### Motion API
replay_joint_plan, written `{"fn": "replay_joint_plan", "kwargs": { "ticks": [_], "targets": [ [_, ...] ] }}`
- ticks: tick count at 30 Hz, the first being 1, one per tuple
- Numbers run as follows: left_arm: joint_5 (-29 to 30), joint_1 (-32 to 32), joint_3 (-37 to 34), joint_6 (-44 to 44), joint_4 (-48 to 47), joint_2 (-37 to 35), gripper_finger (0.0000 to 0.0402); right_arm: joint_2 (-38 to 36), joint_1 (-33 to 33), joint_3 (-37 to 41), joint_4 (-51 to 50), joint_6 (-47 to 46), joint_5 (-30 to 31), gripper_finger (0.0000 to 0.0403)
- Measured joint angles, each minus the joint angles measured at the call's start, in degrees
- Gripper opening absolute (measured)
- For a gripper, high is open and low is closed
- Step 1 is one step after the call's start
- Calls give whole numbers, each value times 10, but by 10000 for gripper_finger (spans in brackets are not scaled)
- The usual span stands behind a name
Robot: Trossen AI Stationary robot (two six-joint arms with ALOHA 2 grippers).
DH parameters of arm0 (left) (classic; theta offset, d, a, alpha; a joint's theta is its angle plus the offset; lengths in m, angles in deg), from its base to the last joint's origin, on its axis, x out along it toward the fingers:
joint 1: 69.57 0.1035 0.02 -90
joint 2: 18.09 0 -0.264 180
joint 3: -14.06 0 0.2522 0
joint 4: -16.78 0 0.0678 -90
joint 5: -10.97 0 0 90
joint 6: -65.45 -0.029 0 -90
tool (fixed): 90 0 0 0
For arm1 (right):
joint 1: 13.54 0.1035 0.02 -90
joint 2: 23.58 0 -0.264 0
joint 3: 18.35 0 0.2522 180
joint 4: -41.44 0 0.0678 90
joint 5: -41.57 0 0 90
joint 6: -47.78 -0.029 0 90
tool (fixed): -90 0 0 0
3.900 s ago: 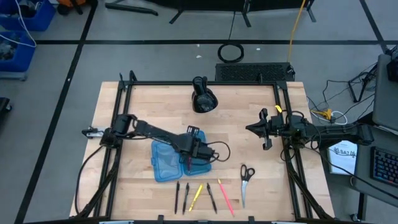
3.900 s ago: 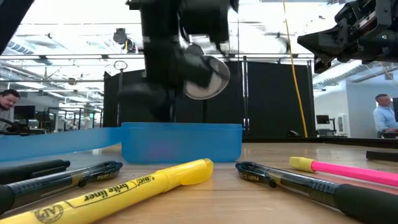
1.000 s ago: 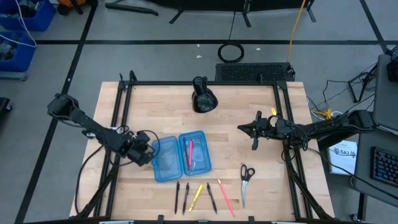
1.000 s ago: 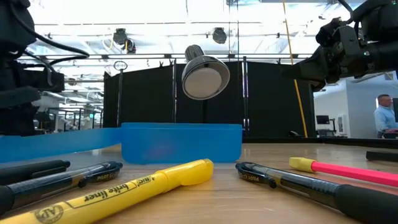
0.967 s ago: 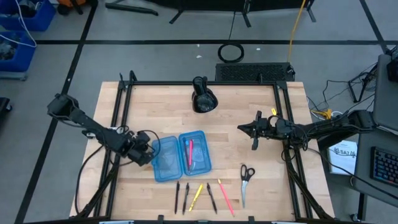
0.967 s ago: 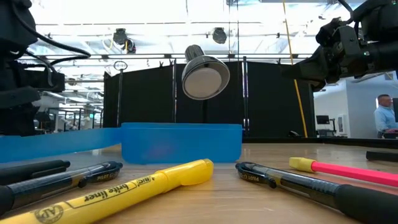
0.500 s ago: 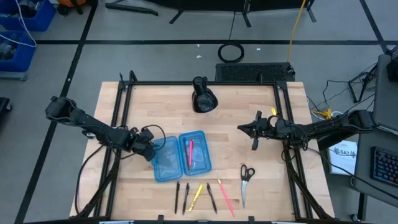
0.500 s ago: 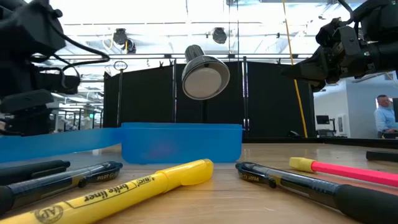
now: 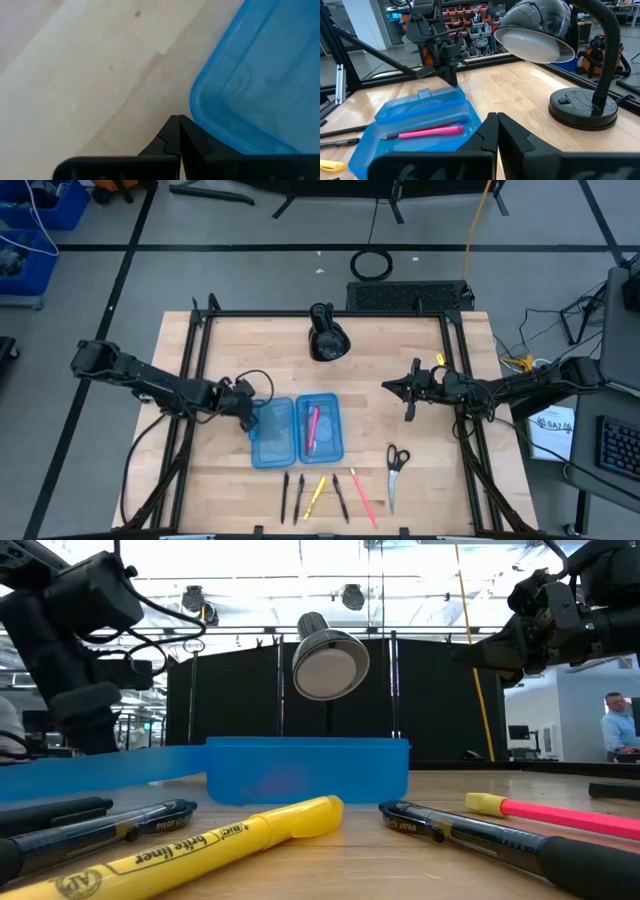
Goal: Pick & place school supplies into a supply box
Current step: Adjust the blue supply box on the table, then put the black scissors into the blue supply box
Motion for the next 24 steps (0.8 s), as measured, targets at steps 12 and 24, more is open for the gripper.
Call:
{"fn": "replay_joint_plan", "kwargs": {
  "ticks": [12, 24],
  "targets": [
    [159, -51, 0, -69, -73, -65, 1, 0, 0, 0, -3, 0, -33, 0],
    [200, -248, 1, -218, -12, -301, 7, 0, 0, 0, 6, 7, -37, 0]
  ]
}}
